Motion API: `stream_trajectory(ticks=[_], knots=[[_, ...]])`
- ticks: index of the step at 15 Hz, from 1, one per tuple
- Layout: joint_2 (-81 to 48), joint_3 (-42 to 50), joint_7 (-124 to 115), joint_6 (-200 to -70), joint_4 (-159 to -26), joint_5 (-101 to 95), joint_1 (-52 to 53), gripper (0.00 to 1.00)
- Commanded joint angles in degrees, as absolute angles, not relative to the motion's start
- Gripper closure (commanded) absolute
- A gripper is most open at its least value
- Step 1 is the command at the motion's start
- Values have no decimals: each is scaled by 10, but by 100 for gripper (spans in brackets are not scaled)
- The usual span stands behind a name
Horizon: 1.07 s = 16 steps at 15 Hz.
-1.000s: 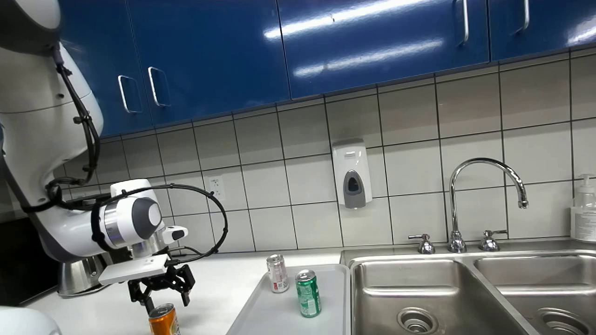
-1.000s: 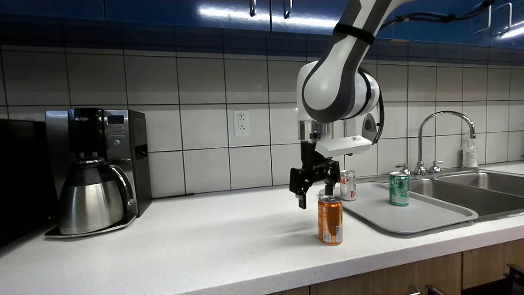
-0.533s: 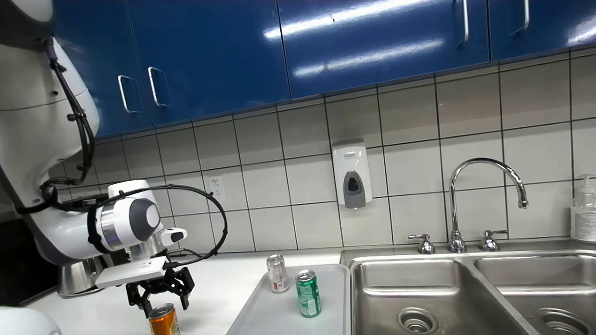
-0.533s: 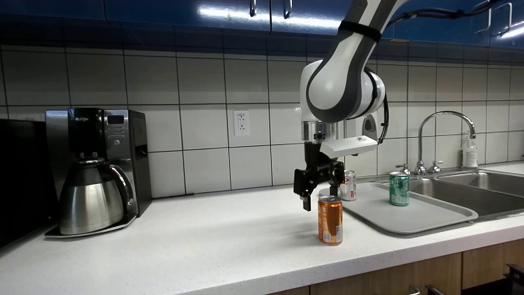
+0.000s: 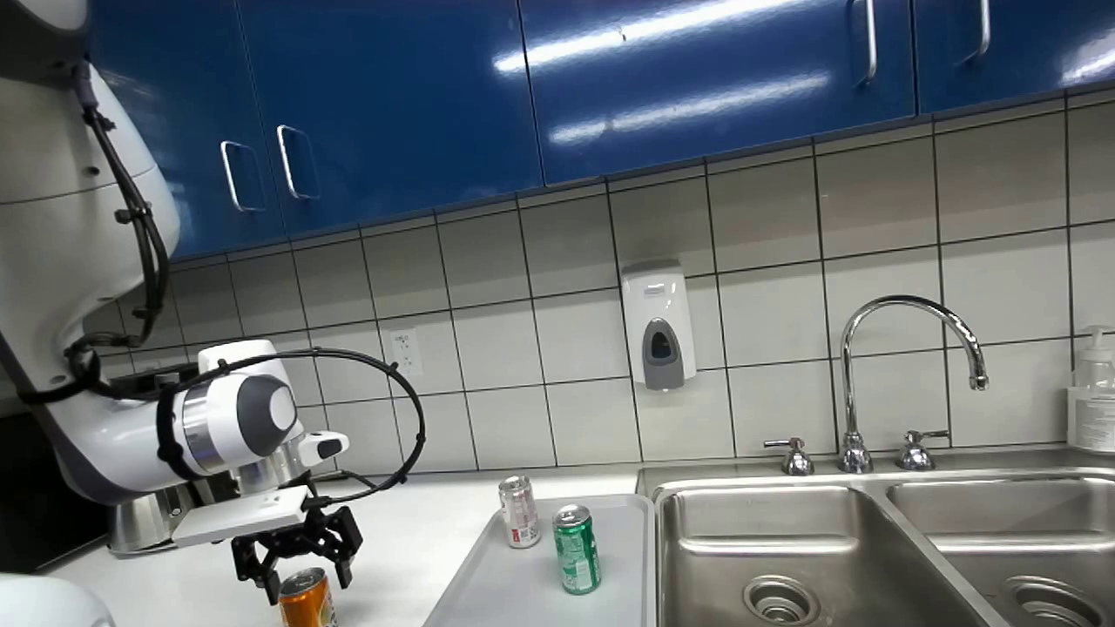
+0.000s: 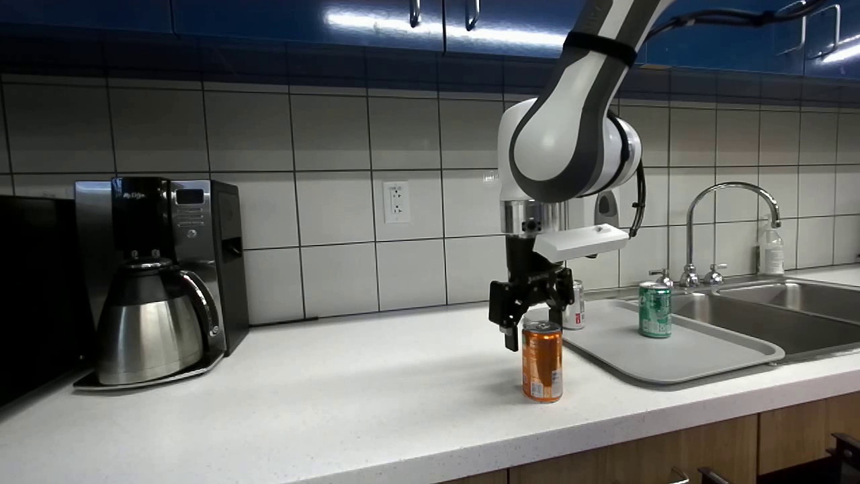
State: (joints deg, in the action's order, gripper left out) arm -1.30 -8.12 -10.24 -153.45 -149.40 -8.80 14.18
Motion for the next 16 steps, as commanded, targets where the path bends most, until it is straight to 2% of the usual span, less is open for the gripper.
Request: stream_trajectory(ticks=[1, 14, 15, 16], knots=[[13, -91, -88, -1540, -1514, -78, 130, 0], [15, -91, -80, -1540, -1523, -59, 130, 0], [15, -91, -80, -1542, -1524, -57, 130, 19], [16, -91, -79, -1542, -1526, -55, 129, 26]])
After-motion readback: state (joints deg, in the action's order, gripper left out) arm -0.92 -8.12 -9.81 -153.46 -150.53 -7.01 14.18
